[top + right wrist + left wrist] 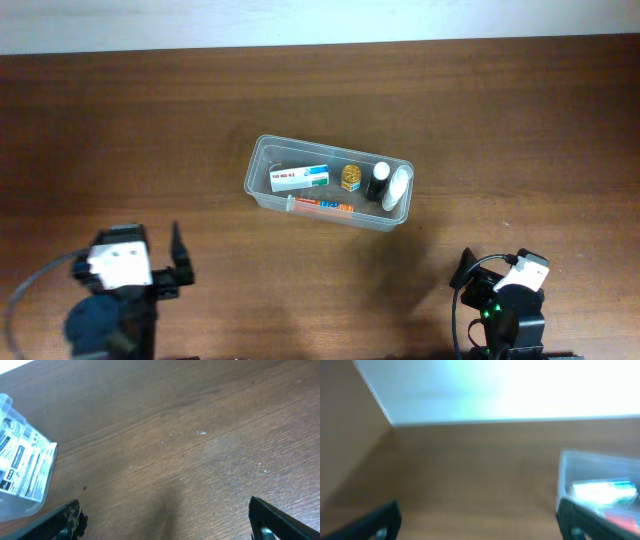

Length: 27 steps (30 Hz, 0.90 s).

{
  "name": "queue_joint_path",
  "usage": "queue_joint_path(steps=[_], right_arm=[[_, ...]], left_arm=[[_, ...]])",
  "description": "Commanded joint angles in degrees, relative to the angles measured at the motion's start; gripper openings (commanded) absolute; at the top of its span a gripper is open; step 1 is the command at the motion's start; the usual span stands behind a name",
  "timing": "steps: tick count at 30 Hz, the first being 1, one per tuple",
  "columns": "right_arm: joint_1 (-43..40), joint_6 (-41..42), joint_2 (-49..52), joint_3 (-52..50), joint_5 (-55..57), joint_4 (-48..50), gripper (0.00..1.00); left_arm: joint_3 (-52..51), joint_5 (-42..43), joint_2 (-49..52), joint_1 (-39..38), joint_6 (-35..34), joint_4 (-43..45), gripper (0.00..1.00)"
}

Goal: Pack container

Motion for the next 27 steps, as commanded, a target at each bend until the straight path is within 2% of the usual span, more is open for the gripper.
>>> queue_joint_path(steps=[1,5,14,18,27], right_arm=[[-0.37,-0.42,-0.61,-0.48,0.09,0.15,0.98],[-0.37,-0.42,-0.61,-0.46,0.09,0.15,0.98],[-0.37,-0.42,-0.61,-0.48,0.09,0.15,0.98],[-0.37,-0.42,-0.61,-0.48,0.09,0.15,0.98],[-0.37,-0.42,-0.61,-0.48,0.09,0.15,0.98]], left_arm=[[-8.76,6.71,-4.48,-0.37,-0.33,3.78,1.00],[-16.28,7.34,-9.75,-2.49,-0.33,5.68,1.00],[-26.40,7.32,-18.82,-4.63,-0.33,5.88,1.00],[-29.59,7.34,-18.86,-4.63,-0.33,7.23,1.00],[-29.81,7.34,-18.86,-4.63,-0.33,8.41,1.00]])
